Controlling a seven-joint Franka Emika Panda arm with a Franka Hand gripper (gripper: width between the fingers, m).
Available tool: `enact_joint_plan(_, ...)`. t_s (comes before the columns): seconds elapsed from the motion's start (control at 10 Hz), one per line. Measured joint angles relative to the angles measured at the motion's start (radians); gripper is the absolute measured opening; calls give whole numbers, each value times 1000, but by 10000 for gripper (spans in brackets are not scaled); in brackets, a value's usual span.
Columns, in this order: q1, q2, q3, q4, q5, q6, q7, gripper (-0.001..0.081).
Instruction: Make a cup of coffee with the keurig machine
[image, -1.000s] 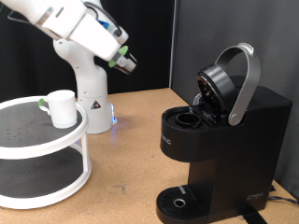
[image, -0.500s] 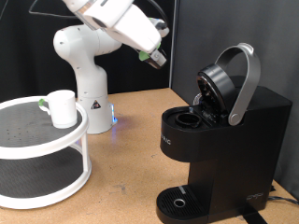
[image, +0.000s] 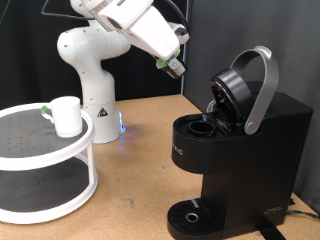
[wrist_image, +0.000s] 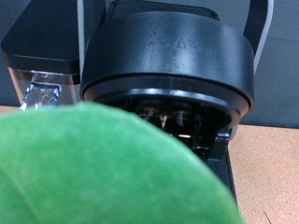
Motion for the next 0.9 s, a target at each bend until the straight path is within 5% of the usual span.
enact_joint_plan(0.6, 1, 11, 6, -10, 15, -4, -8, 467)
enact_joint_plan(0.9, 10, 51, 40, -53, 21, 102, -11, 467)
